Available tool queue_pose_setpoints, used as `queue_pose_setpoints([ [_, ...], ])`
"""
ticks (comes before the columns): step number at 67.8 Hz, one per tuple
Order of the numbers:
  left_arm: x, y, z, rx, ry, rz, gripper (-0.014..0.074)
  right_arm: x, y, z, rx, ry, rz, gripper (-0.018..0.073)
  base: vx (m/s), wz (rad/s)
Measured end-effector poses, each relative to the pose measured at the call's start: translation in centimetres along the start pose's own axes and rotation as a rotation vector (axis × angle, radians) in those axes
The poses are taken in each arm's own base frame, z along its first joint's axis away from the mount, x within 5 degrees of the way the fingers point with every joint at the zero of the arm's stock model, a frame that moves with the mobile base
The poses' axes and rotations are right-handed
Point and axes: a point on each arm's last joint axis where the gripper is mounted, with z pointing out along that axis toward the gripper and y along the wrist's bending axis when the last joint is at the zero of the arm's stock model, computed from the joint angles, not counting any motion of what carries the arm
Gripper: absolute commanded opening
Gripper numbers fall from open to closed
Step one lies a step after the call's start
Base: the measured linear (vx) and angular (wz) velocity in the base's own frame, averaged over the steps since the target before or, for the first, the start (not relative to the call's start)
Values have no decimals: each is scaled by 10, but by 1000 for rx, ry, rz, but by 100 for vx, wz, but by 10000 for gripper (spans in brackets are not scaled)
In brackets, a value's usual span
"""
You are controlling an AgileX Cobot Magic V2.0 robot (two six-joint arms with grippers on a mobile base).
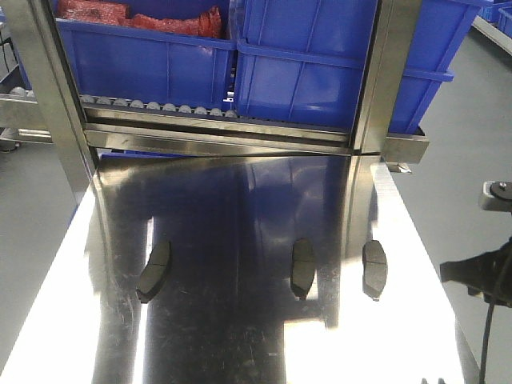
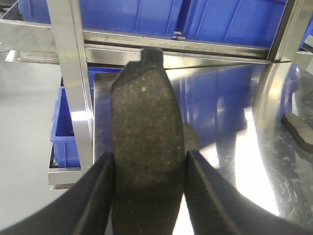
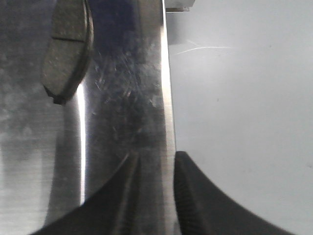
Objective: Move and align brake pads A on conveyor
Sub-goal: 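Move the right gripper down over the farthest brake pad, then close the right gripper on the brake pad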
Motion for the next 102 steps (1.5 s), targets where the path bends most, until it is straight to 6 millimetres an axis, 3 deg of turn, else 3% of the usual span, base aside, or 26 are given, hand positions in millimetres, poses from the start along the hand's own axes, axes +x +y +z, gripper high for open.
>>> queue_pose_setpoints([
  [11, 0, 0, -1, 0, -3, 0, -6, -14, 3, 4, -26, 9, 12, 505, 0, 0],
  [20, 0, 0, -1, 0, -3, 0, -6, -28, 13, 15, -46, 31, -13, 513, 0, 0],
  [33, 0, 0, -1, 0, -3, 0, -6, -51, 49, 41, -92, 95, -55, 513, 0, 0],
  [40, 0, 0, -1, 0, -3, 0, -6, -66, 58, 57, -92, 137, -16, 513, 0, 0],
  [60, 0, 0, -1, 0, -3, 0, -6, -89, 66, 104, -64, 287, -4, 513, 0, 0],
  [81, 0, 0, -1, 0, -3, 0, -6, -106, 71, 131, -56, 336, -8, 513, 0, 0],
  [102, 0, 0, -1, 0, -3, 0, -6, -102, 70, 150, -32, 398, -21, 466, 0, 0],
])
